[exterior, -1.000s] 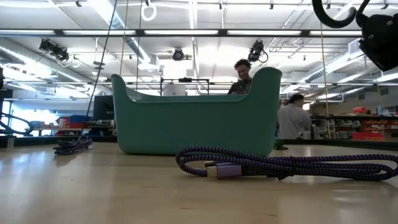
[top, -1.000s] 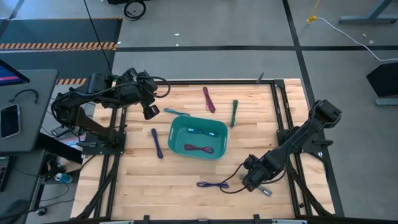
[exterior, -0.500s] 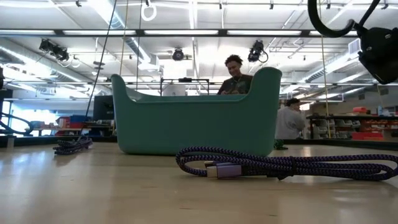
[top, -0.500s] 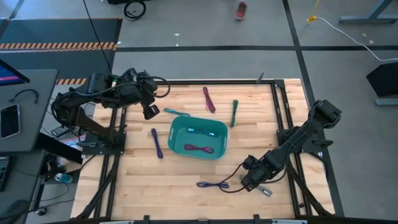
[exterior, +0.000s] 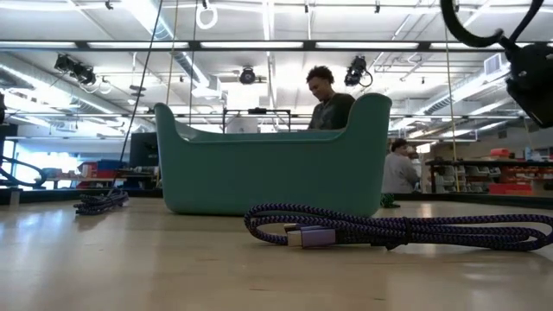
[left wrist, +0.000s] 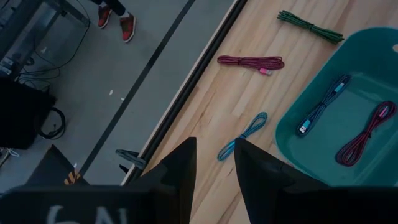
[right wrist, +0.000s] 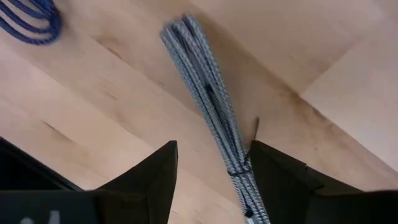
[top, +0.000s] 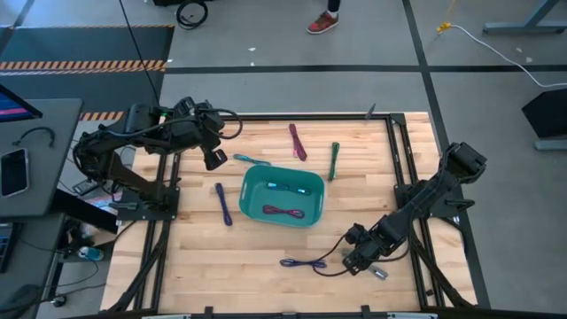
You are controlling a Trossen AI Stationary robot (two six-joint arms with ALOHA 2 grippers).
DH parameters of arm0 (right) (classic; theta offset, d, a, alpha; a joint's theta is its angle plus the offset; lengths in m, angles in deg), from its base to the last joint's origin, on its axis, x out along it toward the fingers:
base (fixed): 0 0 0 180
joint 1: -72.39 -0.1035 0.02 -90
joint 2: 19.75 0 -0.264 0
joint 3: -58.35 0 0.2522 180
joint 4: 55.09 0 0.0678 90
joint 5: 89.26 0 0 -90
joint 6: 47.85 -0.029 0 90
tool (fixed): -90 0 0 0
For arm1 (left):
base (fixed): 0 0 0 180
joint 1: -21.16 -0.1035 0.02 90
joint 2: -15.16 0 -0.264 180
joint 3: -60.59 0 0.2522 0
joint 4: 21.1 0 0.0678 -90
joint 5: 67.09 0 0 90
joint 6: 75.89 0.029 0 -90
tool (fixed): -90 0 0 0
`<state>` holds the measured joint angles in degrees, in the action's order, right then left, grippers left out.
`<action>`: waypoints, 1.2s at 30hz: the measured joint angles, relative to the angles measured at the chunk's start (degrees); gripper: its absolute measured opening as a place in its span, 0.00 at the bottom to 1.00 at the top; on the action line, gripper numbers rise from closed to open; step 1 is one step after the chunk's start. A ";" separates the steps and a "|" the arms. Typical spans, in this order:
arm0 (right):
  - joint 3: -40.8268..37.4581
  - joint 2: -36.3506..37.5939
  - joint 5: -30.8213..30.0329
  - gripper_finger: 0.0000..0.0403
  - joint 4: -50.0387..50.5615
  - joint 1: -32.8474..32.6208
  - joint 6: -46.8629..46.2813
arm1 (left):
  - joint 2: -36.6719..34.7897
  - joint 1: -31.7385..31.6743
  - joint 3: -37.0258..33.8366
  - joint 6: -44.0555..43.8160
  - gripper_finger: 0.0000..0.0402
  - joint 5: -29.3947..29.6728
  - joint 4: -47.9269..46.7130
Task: Pick and place USB-C Cables
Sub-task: Put the white charger cable into the blue bin
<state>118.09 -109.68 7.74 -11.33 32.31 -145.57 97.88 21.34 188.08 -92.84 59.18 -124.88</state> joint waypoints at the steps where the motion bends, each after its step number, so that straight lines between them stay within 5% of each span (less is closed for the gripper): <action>1: -0.14 0.00 0.01 0.52 0.05 -0.22 -0.22 | 0.00 0.00 0.00 0.00 0.29 0.00 0.00; 27: -4.53 0.04 -2.25 0.50 -4.83 -2.81 -4.43 | 0.00 0.00 0.02 -0.42 0.29 0.00 0.00; 31: -4.53 0.07 -2.25 0.42 -3.47 -2.81 -4.41 | 0.00 0.00 0.02 -0.42 0.29 0.00 0.00; 36: -4.62 0.07 -2.21 0.20 -2.42 -2.81 -4.78 | 0.00 0.00 0.02 -0.42 0.29 0.01 0.00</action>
<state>113.48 -109.62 5.53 -13.75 29.50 -150.35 97.88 21.34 188.10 -93.26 59.19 -124.88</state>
